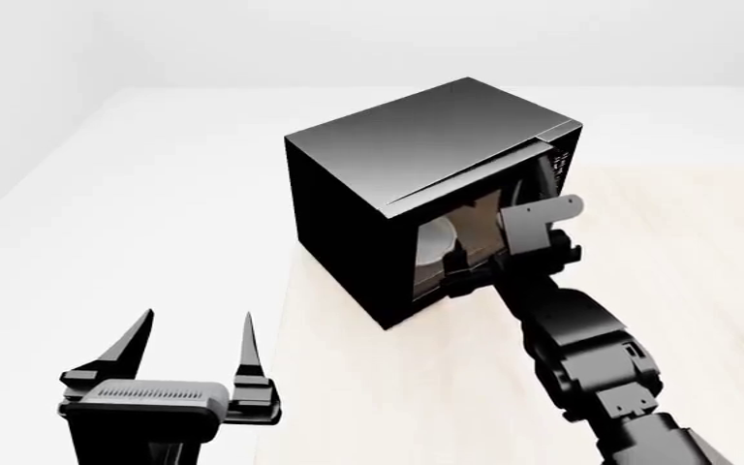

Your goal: Close the microwave.

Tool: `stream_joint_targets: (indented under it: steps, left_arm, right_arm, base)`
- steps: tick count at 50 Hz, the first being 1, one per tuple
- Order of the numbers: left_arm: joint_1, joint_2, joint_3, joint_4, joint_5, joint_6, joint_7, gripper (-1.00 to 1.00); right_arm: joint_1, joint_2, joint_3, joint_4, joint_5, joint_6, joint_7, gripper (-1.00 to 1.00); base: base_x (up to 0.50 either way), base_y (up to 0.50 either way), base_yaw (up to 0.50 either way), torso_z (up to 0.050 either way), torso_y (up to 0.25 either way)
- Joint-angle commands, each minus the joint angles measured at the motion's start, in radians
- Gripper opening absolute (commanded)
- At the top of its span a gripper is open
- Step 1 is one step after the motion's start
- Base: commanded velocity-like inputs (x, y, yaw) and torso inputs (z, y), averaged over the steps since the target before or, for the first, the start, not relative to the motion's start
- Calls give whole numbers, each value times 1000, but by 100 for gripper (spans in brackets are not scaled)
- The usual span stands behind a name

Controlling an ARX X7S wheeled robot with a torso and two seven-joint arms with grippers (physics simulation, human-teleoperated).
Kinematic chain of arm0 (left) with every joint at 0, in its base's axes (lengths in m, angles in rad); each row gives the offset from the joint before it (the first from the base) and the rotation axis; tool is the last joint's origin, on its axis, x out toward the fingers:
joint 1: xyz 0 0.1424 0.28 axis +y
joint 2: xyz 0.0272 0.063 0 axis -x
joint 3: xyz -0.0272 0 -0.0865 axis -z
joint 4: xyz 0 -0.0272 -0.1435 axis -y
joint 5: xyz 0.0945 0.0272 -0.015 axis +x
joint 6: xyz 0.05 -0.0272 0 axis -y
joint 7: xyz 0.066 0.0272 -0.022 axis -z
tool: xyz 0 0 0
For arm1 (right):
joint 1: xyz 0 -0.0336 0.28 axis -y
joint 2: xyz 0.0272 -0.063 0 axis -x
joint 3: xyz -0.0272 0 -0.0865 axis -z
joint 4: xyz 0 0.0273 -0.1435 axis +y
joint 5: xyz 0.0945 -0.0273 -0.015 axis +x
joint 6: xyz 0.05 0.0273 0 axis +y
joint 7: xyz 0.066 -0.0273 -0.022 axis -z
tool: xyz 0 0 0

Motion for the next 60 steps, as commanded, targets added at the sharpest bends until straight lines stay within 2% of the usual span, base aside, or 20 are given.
stream_joint_targets:
  steps: [1, 14, 26, 34, 45, 60]
  left_arm:
    - [-1, -3, -1, 0, -3, 1, -2, 100]
    - [-3, -5, 0, 2, -6, 0, -5, 100]
    - [-5, -5, 4, -1, -5, 0, -8, 100]
    - [-4, -5, 10, -5, 0, 2, -9, 100]
    - [-2, -8, 9, -3, -2, 4, -12, 100]
    - [-11, -7, 14, -14, -3, 4, -12, 100]
  right_arm:
    - [39, -28, -10, 63, -7, -23, -22, 100]
    - [78, -52, -23, 149, -26, -60, -43, 100]
    - [51, -30, -15, 101, -19, -52, -21, 100]
    - [-28, 26, 10, -73, 13, -7, 38, 100]
    - [-181, 126, 36, -454, 65, 89, 161, 100]
    - [-289, 193, 96, -708, 133, 111, 244, 100]
  base:
    - [0, 0, 0, 0, 0]
    - [9, 1, 4, -1, 0]
    - [18, 4, 14, -2, 0]
    - [1, 1, 2, 0, 0]
    - [0, 0, 0, 0, 0]
    - [0, 0, 0, 0, 0]
